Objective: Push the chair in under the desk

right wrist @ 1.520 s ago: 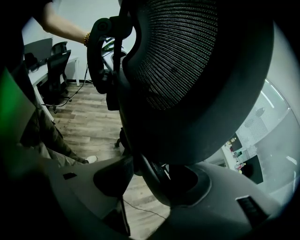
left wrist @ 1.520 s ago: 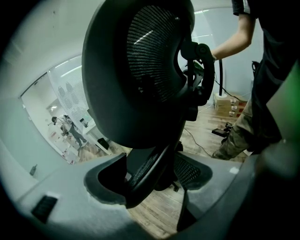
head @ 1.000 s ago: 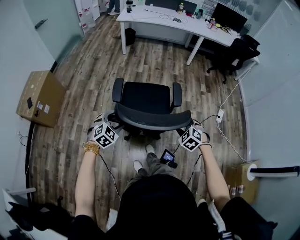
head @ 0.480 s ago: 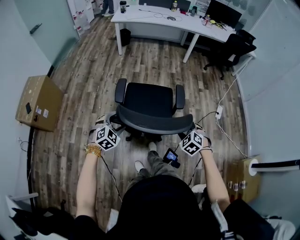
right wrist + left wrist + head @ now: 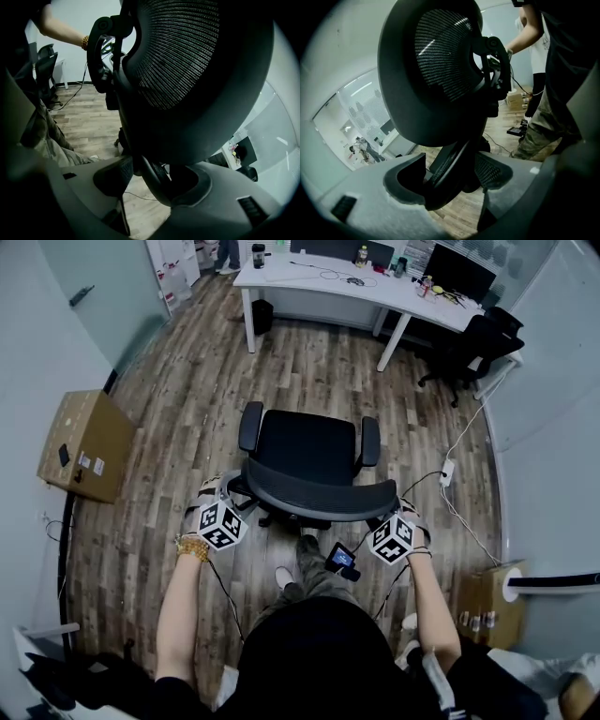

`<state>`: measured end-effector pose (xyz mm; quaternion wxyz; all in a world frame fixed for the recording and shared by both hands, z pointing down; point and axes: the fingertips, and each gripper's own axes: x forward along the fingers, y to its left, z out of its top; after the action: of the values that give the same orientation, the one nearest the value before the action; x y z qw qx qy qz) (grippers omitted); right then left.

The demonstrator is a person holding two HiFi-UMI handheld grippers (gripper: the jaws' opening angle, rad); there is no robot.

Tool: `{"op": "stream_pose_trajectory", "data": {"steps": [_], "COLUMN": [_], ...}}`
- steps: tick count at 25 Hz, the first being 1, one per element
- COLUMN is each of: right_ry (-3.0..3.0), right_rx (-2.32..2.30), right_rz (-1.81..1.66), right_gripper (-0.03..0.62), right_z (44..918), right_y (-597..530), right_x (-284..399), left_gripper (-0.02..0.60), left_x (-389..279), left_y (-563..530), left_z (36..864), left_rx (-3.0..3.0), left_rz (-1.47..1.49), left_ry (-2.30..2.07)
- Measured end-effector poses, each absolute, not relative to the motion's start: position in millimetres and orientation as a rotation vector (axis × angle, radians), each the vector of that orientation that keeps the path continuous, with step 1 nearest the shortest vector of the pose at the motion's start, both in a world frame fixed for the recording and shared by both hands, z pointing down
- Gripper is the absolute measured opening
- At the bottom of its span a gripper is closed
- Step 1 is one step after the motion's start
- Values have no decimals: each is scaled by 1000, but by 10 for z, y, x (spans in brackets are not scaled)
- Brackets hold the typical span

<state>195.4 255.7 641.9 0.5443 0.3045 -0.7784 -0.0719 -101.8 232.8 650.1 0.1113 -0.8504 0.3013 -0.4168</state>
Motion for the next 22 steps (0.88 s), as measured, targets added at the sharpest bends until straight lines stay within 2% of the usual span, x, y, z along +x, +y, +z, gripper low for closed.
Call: {"op": "stream_pose_trajectory", "data": {"steps": [22], "right_ry": [-1828], "right_rx": [753], "right_rz": [-192], "right_gripper": [250], "right_z": [6431], "right_y": [2435], "right_x": [1926], "left_gripper": [345], "left_x": [-1046], "left_y": [2145], "left_z": [6506], "left_rx": [-2483], "left_rz": [-1208], "left_ry": [883]}}
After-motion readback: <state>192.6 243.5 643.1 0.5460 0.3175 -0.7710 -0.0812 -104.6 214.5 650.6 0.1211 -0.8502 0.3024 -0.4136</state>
